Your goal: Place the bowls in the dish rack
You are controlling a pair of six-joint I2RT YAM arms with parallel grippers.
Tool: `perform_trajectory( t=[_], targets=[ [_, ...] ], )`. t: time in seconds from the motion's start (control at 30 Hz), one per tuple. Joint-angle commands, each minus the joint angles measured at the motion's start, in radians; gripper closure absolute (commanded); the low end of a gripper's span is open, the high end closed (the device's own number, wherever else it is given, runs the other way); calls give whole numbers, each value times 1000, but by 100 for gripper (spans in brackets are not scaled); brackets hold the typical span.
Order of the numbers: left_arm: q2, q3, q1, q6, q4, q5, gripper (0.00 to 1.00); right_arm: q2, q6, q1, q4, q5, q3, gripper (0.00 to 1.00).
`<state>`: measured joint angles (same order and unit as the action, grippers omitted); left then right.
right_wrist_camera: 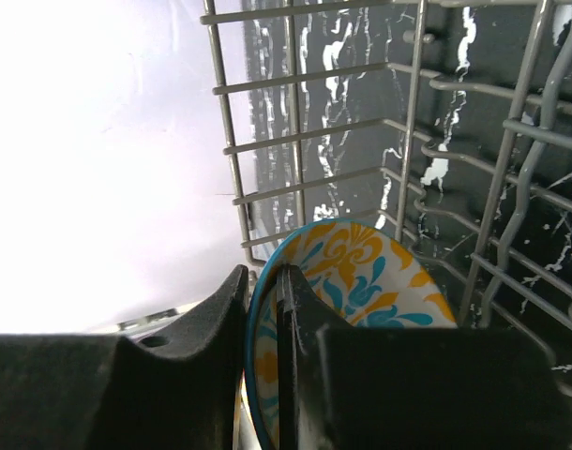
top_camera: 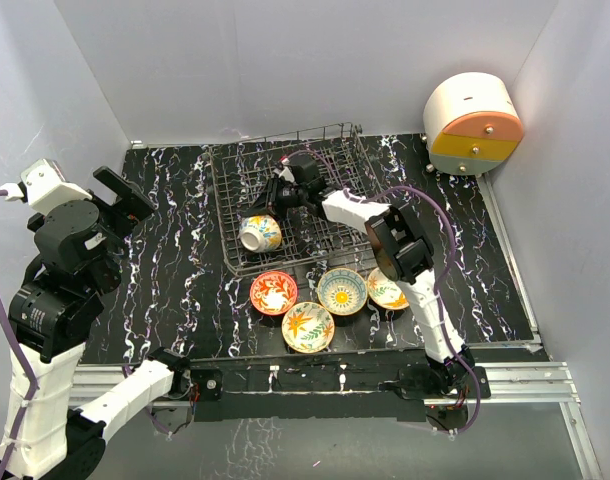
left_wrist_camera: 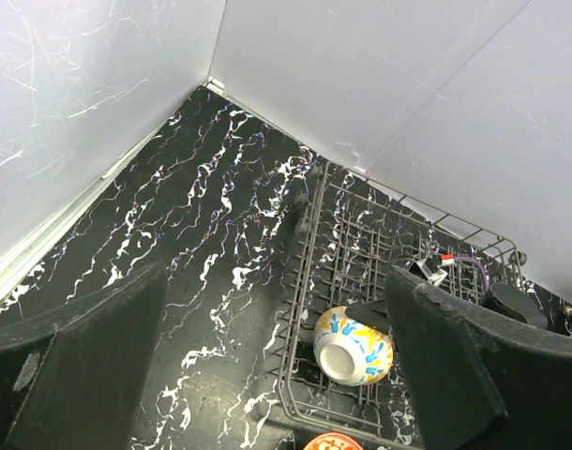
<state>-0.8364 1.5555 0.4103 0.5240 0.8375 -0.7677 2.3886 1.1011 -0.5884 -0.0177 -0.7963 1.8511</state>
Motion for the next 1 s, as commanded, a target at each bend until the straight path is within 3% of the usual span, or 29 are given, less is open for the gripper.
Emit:
perform_trajectory(
  t=[0.0,0.13,0.3,0.97],
  targets=[
    [-11,3,5,-7,-18,-15,3,-49,258,20,420,-80,-72,92],
    [-17,9,5,-9,-22,-12,3,-46,492,18,674,-81,-120,92],
    [-27,12,6,-12,-27,-9,3,-5,653,-4,805,-64,-110,92],
    [-44,6,5,25,-31,-6,3,37,643,-22,732,-16,-215,92]
  ],
)
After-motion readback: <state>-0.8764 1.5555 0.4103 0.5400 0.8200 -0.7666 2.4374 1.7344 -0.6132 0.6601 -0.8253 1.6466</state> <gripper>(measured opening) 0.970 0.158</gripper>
